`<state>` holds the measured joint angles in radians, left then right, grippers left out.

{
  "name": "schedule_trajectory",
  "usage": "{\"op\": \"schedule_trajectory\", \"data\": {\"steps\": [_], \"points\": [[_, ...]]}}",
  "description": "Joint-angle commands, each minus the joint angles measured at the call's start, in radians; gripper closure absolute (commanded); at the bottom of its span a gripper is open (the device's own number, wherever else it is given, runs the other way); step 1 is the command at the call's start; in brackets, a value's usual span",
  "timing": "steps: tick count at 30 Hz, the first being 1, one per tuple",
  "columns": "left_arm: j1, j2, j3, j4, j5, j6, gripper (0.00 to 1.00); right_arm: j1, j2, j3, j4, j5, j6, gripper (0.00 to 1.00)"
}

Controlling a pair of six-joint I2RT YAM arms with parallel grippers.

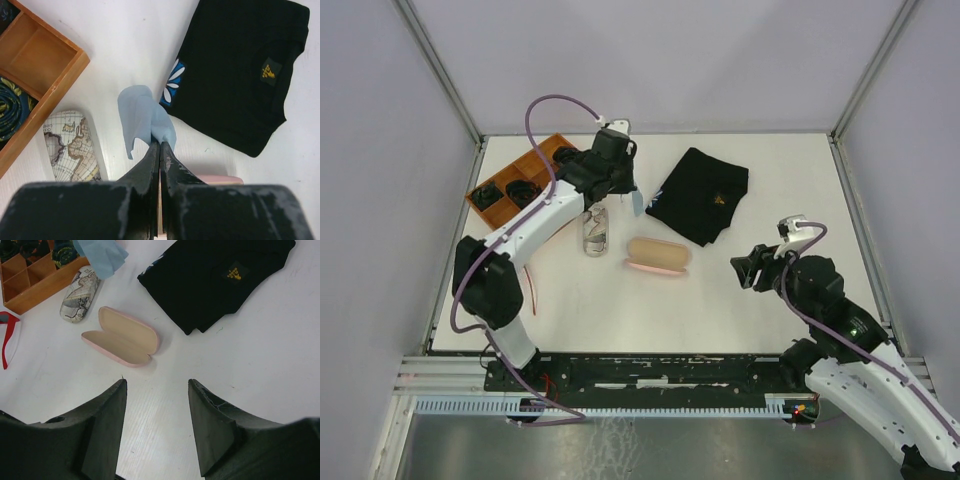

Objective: Organize the sunglasses
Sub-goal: Pick up the glasses cleaning cloth from the center of the board, then place the glasses cleaning cloth at the center of the board.

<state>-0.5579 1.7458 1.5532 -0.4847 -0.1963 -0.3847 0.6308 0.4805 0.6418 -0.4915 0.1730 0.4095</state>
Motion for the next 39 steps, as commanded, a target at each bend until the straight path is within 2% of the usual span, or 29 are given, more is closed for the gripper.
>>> {"op": "schedule_trajectory", "data": {"steps": [1, 10, 16, 20, 27, 32, 35, 39], "points": [[-0.001, -0.086, -0.038, -0.046, 0.040, 0.001, 0.97, -0.003, -0.029, 0.013, 0.015, 0.046, 0.012, 0.40], [0.000, -0.252, -0.116, -0.095, 0.043, -0.005, 0.97, -0.003, 0.001, 0.033, 0.029, 0.047, -0.028, 0.40], [-0.002, -0.426, -0.256, -0.117, 0.056, -0.033, 0.97, -0.003, 0.052, 0.047, 0.055, 0.032, -0.048, 0.40], [-0.021, -0.504, -0.356, -0.113, 0.131, -0.052, 0.97, -0.003, 0.077, 0.048, 0.081, 0.004, -0.053, 0.40], [-0.282, -0.525, -0.473, -0.008, 0.130, -0.139, 0.97, -0.003, 0.092, 0.044, 0.107, -0.011, -0.048, 0.40], [-0.449, -0.485, -0.474, 0.094, 0.129, -0.168, 0.97, -0.003, 0.083, 0.039, 0.101, -0.001, -0.032, 0.40], [-0.497, -0.484, -0.525, 0.163, 0.131, -0.164, 0.97, -0.003, 0.087, 0.038, 0.098, -0.001, -0.032, 0.40], [-0.501, -0.520, -0.709, 0.304, 0.122, -0.180, 0.97, -0.003, 0.109, 0.035, 0.098, -0.019, -0.030, 0.40]]}}
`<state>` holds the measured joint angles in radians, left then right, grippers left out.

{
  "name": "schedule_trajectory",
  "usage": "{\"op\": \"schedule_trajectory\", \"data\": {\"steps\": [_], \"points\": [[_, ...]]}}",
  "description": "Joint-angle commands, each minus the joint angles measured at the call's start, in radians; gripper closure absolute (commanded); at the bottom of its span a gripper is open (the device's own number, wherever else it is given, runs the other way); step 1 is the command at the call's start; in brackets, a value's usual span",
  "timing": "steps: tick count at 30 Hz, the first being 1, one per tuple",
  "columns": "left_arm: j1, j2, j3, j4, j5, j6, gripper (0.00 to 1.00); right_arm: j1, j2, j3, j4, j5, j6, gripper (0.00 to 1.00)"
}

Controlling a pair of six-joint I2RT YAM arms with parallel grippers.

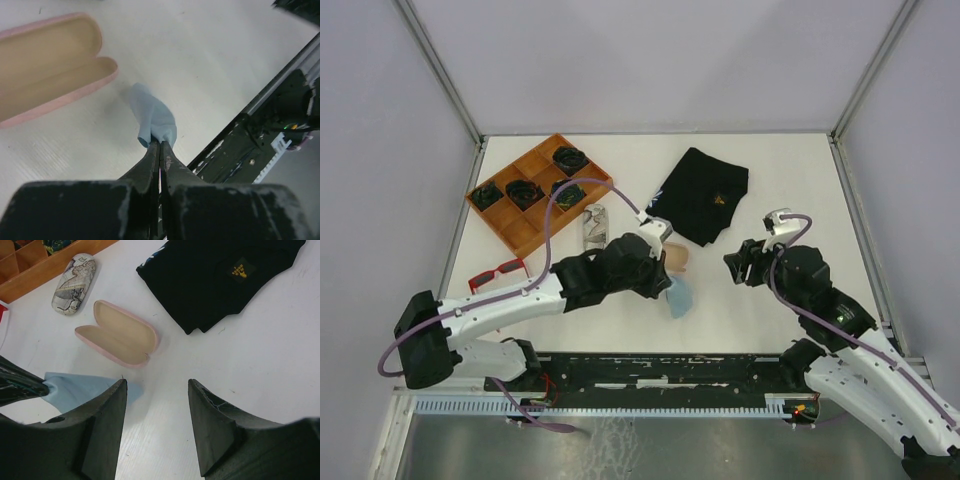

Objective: Organize the sunglasses
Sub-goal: Place the glasses cleaning cloth at the center of the board.

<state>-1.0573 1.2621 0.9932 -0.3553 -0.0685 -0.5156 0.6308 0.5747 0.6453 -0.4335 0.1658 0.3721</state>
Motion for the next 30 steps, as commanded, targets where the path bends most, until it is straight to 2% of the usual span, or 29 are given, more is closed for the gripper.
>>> {"op": "schedule_trajectory", "data": {"steps": [1, 5, 9, 14, 18, 23, 30], "points": [[-0.001, -0.042, -0.195, 0.208, -0.008, -0.056, 0.97, -0.003, 0.025, 0.033, 0.037, -0.017, 0.007, 0.40], [-0.003, -0.041, -0.354, 0.301, 0.002, -0.084, 0.97, -0.003, 0.058, 0.031, 0.037, -0.039, 0.004, 0.40], [-0.003, -0.054, -0.440, 0.330, -0.029, -0.135, 0.97, -0.003, 0.082, 0.034, 0.039, -0.056, -0.001, 0.39], [-0.003, -0.091, -0.473, 0.299, -0.106, -0.166, 0.97, -0.003, 0.139, 0.037, 0.031, -0.078, 0.002, 0.39], [-0.003, -0.114, -0.496, 0.286, -0.152, -0.193, 0.97, -0.002, 0.208, 0.032, 0.021, -0.158, 0.021, 0.39], [-0.003, -0.089, -0.519, 0.293, -0.125, -0.189, 0.97, -0.002, 0.327, 0.034, 0.008, -0.305, 0.026, 0.44], [-0.004, -0.066, -0.561, 0.305, -0.099, -0.209, 0.97, 0.017, 0.471, 0.034, 0.005, -0.414, 0.007, 0.48]]}}
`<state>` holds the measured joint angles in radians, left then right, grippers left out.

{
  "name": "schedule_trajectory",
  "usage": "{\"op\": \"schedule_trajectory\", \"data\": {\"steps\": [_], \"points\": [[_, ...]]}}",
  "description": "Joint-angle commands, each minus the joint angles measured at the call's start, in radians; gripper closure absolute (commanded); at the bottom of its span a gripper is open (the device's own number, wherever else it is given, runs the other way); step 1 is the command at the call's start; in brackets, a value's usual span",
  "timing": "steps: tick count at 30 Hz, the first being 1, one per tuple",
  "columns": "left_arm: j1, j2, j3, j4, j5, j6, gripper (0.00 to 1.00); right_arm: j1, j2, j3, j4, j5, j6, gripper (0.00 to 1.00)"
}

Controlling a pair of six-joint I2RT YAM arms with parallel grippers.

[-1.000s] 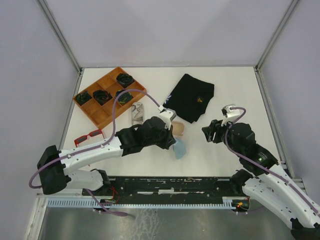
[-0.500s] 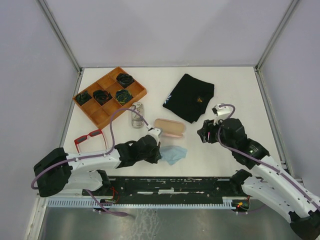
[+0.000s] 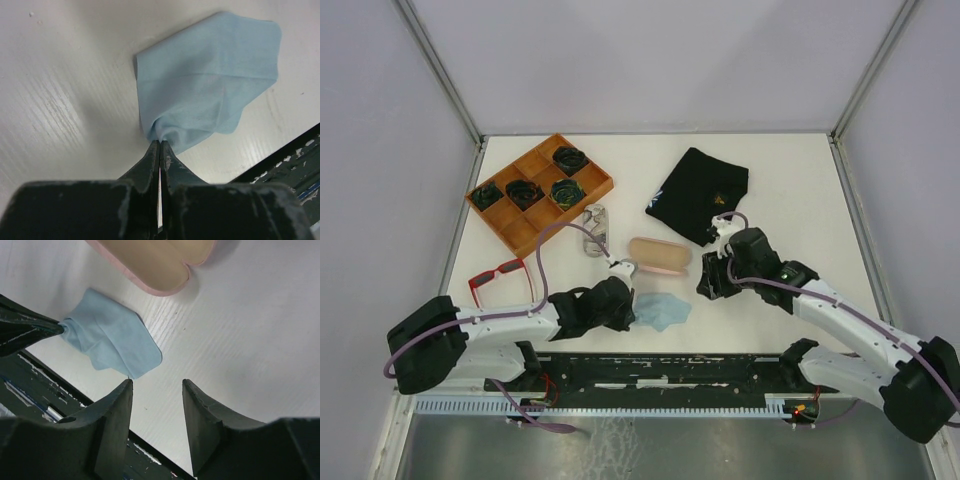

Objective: Organize the sunglasses
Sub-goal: Place the glasses cleaning cloth at the center of the board.

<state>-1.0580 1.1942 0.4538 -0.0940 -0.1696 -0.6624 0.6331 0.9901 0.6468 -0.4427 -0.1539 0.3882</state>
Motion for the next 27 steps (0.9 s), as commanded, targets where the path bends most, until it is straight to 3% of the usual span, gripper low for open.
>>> {"op": "schedule_trajectory", "data": {"steps": [1, 8, 15, 19, 23, 27], "points": [[-0.004, -0.002, -0.030, 0.044, -0.001, -0.069, 0.97, 0.025, 0.076, 0.036, 0.012, -0.096, -0.010, 0.48], [-0.005, 0.022, -0.063, 0.057, 0.025, -0.094, 0.93, 0.119, 0.159, 0.028, 0.059, 0.035, 0.063, 0.48], [-0.005, -0.061, -0.012, -0.012, -0.012, -0.080, 0.52, 0.190, 0.145, -0.007, 0.069, 0.287, 0.252, 0.48], [-0.006, -0.098, 0.061, -0.085, -0.062, -0.053, 0.38, 0.203, 0.110, -0.039, 0.094, 0.324, 0.359, 0.49], [0.008, -0.072, 0.118, -0.126, -0.142, -0.046, 0.33, 0.220, 0.121, -0.043, 0.092, 0.352, 0.420, 0.50], [0.048, -0.040, 0.128, -0.085, -0.132, -0.026, 0.34, 0.224, 0.152, -0.032, 0.100, 0.333, 0.435, 0.50]]}}
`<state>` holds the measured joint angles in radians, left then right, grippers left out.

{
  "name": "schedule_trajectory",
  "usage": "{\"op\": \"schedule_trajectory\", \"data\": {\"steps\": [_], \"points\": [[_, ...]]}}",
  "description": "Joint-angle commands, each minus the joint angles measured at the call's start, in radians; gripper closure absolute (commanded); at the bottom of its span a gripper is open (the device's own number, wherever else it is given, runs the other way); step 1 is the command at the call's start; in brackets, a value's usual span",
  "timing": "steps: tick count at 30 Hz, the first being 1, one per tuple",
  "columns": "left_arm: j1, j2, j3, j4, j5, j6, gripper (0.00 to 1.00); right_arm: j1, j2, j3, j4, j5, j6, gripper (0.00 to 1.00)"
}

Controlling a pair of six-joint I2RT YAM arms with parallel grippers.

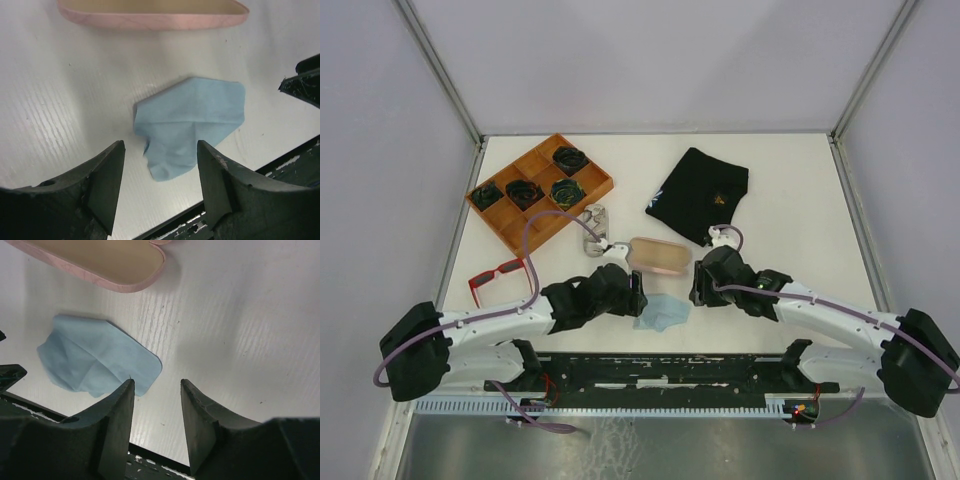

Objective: Organize the sunglasses
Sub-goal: Place the glasses cleaning cloth at the center of the board, then adjust the glasses cleaning cloth at the center of the board.

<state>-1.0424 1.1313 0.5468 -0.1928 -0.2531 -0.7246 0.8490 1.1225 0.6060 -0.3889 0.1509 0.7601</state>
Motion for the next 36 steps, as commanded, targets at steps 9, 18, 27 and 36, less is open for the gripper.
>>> {"op": "schedule_trajectory", "data": {"steps": [9, 18, 27, 36], "points": [[0.098, 0.059, -0.006, 0.107, 0.001, 0.071, 0.36, 0.019, 0.101, 0.052, 0.052, -0.006, 0.066, 0.51], [0.164, 0.178, 0.019, 0.262, 0.060, 0.130, 0.42, 0.082, 0.222, 0.121, 0.005, 0.040, 0.073, 0.54], [0.168, 0.233, 0.019, 0.306, 0.089, 0.154, 0.45, 0.124, 0.330, 0.192, -0.069, 0.114, 0.051, 0.56], [0.178, 0.219, 0.010, 0.308, 0.087, 0.171, 0.47, 0.145, 0.397, 0.224, -0.117, 0.144, 0.043, 0.63]]}}
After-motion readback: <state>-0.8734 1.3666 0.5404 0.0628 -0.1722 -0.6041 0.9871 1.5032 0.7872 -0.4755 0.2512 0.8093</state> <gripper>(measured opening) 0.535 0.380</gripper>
